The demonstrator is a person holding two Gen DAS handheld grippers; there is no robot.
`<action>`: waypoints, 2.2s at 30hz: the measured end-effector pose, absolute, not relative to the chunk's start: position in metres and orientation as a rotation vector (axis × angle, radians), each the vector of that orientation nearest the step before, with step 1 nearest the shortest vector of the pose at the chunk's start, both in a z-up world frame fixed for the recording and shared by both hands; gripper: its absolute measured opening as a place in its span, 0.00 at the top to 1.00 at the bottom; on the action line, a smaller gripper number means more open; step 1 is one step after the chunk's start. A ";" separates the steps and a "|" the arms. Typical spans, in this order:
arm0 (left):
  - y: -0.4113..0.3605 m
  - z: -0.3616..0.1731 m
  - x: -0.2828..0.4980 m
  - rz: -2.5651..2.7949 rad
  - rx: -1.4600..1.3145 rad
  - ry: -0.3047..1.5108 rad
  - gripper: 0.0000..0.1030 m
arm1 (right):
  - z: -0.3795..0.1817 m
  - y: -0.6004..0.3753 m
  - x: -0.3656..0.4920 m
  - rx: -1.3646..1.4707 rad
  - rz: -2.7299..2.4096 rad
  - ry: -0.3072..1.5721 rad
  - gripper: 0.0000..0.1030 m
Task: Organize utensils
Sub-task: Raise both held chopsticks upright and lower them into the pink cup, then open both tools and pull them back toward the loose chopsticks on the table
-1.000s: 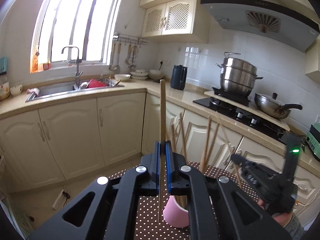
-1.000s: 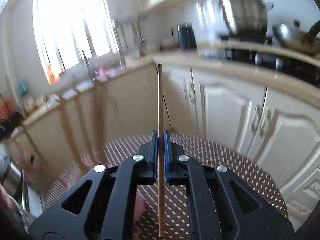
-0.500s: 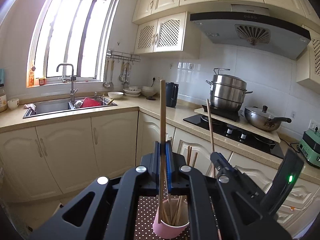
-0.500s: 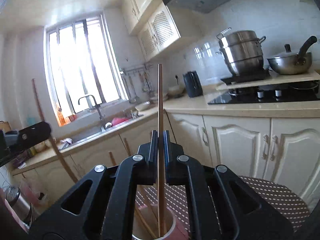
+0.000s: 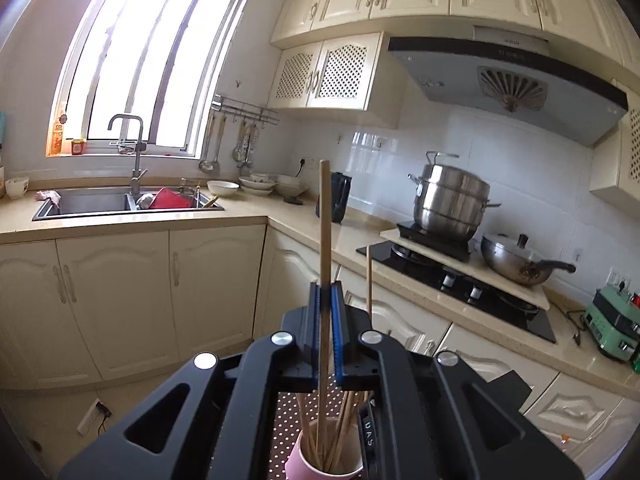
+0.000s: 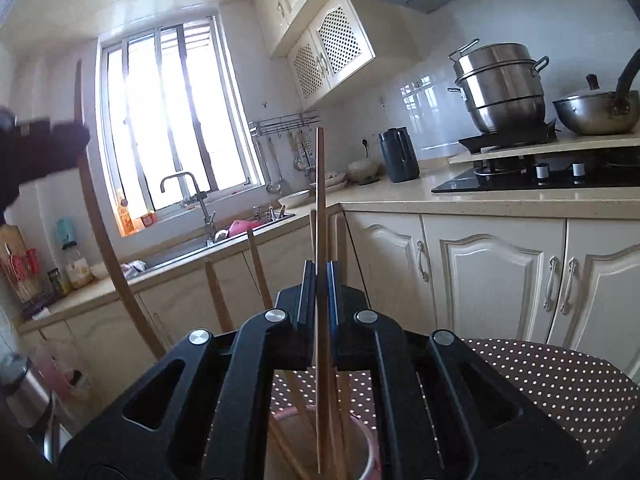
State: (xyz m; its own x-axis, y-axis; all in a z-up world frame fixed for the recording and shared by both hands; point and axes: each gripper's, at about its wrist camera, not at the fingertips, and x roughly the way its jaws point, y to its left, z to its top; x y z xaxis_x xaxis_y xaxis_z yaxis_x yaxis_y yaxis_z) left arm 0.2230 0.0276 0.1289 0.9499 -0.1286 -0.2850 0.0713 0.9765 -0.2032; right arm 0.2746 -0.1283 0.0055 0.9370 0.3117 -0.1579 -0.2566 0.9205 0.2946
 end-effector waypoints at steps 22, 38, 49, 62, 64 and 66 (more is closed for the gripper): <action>0.019 0.040 0.240 -0.093 -0.133 0.505 0.94 | -0.040 -0.118 0.244 0.047 0.338 0.393 0.94; 0.019 0.032 0.206 -0.094 -0.073 0.455 0.63 | -0.032 -0.155 0.219 0.100 0.301 0.478 0.78; 0.019 0.024 0.165 -0.090 -0.046 0.472 0.56 | -0.005 -0.190 0.170 0.181 0.257 0.419 0.26; 0.027 0.010 0.115 -0.081 -0.065 0.497 0.47 | 0.013 -0.206 0.119 0.173 0.271 0.447 0.13; 0.028 0.005 0.108 -0.085 -0.070 0.515 0.45 | 0.005 -0.210 0.119 0.207 0.258 0.478 0.13; 0.028 -0.001 0.102 -0.088 -0.068 0.529 0.45 | -0.006 -0.214 0.118 0.241 0.212 0.528 0.13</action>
State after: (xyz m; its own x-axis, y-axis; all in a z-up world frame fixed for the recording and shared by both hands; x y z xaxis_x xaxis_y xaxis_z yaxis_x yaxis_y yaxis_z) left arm 0.1023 0.0282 -0.0006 0.8595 -0.1015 -0.5010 0.0662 0.9939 -0.0877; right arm 0.1184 -0.2136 -0.0059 0.8432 0.2603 -0.4705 -0.1367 0.9501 0.2806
